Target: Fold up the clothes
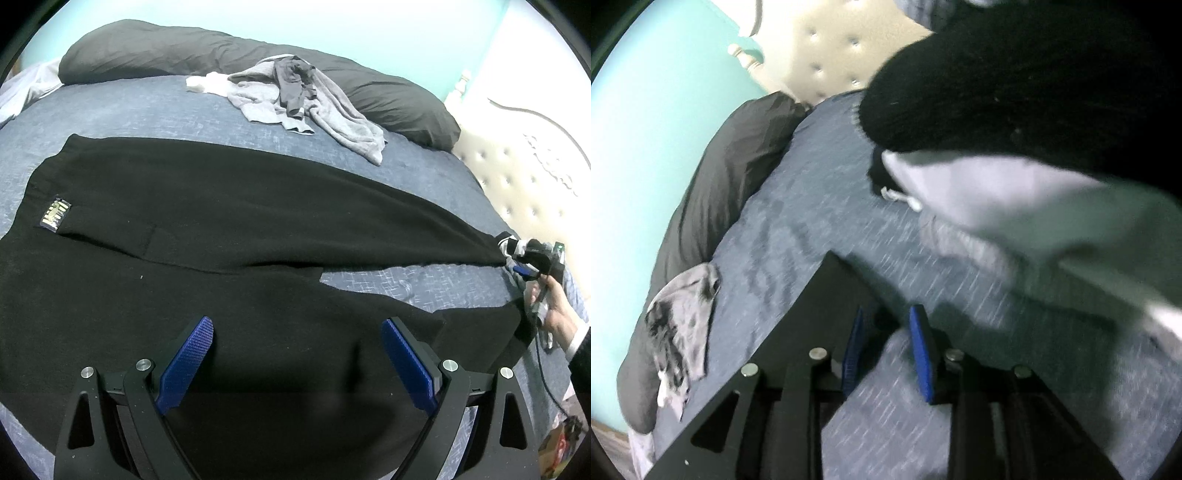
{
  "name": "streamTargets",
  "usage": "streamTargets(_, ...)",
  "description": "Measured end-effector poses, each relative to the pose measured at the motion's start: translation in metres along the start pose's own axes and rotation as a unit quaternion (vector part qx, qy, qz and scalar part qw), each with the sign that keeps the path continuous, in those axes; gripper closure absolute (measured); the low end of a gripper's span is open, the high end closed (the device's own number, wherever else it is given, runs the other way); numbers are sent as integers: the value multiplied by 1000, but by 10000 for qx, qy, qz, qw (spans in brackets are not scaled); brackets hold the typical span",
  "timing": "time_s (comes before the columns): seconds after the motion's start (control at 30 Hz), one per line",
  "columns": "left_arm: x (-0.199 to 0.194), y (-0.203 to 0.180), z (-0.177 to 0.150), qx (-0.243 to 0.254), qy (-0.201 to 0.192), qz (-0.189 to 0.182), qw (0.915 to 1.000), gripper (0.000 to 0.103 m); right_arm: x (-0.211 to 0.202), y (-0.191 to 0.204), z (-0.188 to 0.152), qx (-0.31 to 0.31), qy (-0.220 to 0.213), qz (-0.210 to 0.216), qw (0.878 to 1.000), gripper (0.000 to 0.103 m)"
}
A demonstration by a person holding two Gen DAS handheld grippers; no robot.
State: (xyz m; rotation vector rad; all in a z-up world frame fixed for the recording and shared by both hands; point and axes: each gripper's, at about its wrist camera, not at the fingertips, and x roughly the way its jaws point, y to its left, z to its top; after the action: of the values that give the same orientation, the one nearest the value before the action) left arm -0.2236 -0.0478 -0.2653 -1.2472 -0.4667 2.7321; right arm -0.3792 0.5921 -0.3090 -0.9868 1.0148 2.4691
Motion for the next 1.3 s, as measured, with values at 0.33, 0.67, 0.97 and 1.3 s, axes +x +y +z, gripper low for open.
streamTargets(0.33,-13,7,-6,0,8,14,10000,8,-44,-7,-29,-321,604,189,9975,60)
streamTargets(0.67,-33,25,-25,-127,14,110,9999,8,-91,-35,-54,-824,772,87,9936,52)
streamTargets(0.97,-60,32,-46,-245,-121,226,9994,8,-115,-75,-71,-862,995,-150,9912,48)
streamTargets(1.3,-83,61,-56,-413,-229,599,9971,8,-105,-90,-80,-751,1027,-331,9913,47)
